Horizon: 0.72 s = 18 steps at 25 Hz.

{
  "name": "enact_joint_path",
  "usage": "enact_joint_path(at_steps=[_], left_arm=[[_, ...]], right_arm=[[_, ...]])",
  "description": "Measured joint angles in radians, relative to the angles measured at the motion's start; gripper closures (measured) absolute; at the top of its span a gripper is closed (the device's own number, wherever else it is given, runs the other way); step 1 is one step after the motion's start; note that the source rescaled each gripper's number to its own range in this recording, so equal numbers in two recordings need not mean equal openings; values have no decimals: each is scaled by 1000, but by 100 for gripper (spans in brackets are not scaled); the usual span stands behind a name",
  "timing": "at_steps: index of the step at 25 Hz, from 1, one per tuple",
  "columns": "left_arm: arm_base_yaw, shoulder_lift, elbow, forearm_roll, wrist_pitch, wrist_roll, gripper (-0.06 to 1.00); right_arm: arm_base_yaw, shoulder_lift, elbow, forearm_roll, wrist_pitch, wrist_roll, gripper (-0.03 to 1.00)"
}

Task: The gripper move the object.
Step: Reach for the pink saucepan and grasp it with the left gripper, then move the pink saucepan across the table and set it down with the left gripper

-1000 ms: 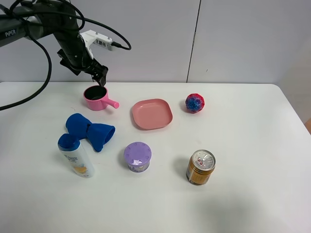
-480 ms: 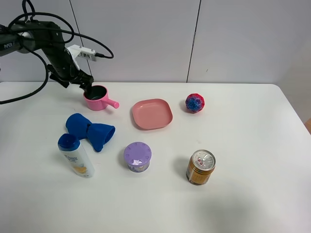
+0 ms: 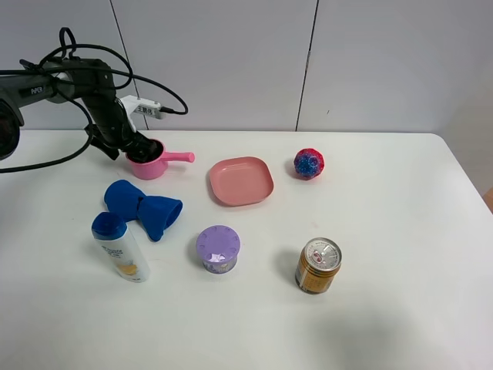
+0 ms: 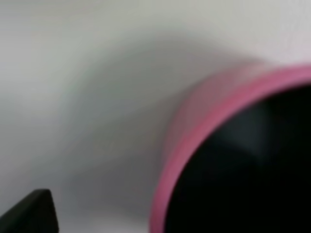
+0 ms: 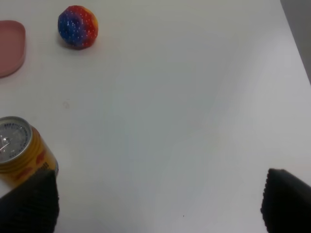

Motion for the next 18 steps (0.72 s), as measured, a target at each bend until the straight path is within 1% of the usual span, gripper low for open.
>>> enact_joint_path(at_steps=[2, 3, 4, 6, 7, 8, 9, 10, 11, 13, 15, 18], left_arm=[[0, 0, 0, -11, 0, 0, 17], [0, 0, 0, -11, 0, 0, 22], [0, 0, 0, -21, 0, 0, 31], [0, 0, 0, -26, 2, 0, 54], [0, 0, 0, -26, 2, 0, 54], [0, 0, 0, -26, 2, 0, 65], [0, 0, 0, -26, 2, 3, 79], [0, 0, 0, -26, 2, 7, 85], [0, 0, 0, -27, 2, 13, 90], [0, 0, 0, -27, 2, 21, 93], [-2, 0, 0, -25, 3, 22, 94], [-13, 0, 0, 15, 5, 21, 94]], right_arm=[[0, 0, 0, 0, 0, 0, -3], [0, 0, 0, 0, 0, 0, -3], [0, 0, 0, 0, 0, 0, -3], [0, 0, 0, 0, 0, 0, -3], [0, 0, 0, 0, 0, 0, -3], [0, 0, 0, 0, 0, 0, -3], [0, 0, 0, 0, 0, 0, -3], [0, 0, 0, 0, 0, 0, -3], [0, 0, 0, 0, 0, 0, -3], [0, 0, 0, 0, 0, 0, -3], [0, 0, 0, 0, 0, 0, -3], [0, 0, 0, 0, 0, 0, -3]])
